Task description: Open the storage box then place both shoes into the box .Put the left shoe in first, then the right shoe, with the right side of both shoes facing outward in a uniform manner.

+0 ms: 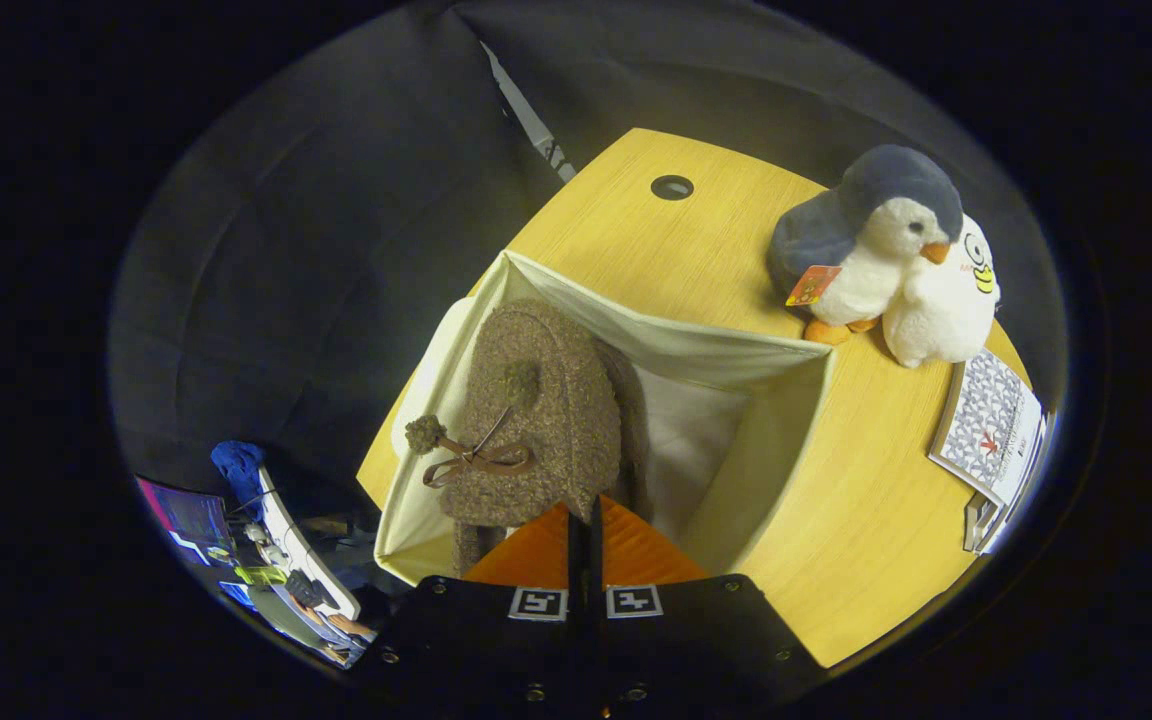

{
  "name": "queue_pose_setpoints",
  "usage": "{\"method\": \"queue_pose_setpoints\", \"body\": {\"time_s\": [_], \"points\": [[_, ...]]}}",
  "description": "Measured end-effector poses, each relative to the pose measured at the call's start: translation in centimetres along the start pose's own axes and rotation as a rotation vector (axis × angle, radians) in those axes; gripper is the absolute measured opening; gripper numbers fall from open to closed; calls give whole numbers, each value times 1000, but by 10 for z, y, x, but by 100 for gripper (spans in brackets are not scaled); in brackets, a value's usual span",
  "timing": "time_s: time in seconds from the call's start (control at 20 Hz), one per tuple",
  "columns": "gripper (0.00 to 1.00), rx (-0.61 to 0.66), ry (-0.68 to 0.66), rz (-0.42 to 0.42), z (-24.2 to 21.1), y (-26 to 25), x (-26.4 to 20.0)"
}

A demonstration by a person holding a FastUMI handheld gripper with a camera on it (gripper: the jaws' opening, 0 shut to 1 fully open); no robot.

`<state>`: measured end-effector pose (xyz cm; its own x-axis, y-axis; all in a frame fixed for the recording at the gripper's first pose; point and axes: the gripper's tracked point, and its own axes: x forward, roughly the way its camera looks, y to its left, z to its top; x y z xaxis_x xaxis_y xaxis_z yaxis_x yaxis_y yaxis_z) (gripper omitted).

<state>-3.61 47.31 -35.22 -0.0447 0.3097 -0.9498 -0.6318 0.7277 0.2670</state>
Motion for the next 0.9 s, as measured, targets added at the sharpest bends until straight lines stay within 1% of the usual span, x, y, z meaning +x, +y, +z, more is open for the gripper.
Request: {"method": "queue_pose_setpoints", "body": {"time_s": [0.15, 0.2, 0.25, 0.3, 0.35, 0.45, 0.5, 0.55, 0.6, 0.65, 0.7, 0.8, 0.9], "points": [[0, -4, 19, -44, -1, -7, 14], [0, 4, 18, -44, -2, -7, 13], [1, 17, 1, -22, 0, -2, 12], [10, 25, -17, -5, 2, 2, 9], [14, 26, -41, -6, 4, -1, -1], [31, 18, -99, -15, 9, -8, -19], [50, 12, -134, -21, 9, -11, -33], [68, 11, -177, -45, 10, -18, -47], [87, 6, -228, -86, 10, -28, -61], [95, 9, -289, -134, 10, -43, -76], [98, 19, -355, -180, 10, -58, -93], [98, 59, -489, -243, 6, -80, -133], [98, 139, -631, -294, -1, -100, -178]]}}
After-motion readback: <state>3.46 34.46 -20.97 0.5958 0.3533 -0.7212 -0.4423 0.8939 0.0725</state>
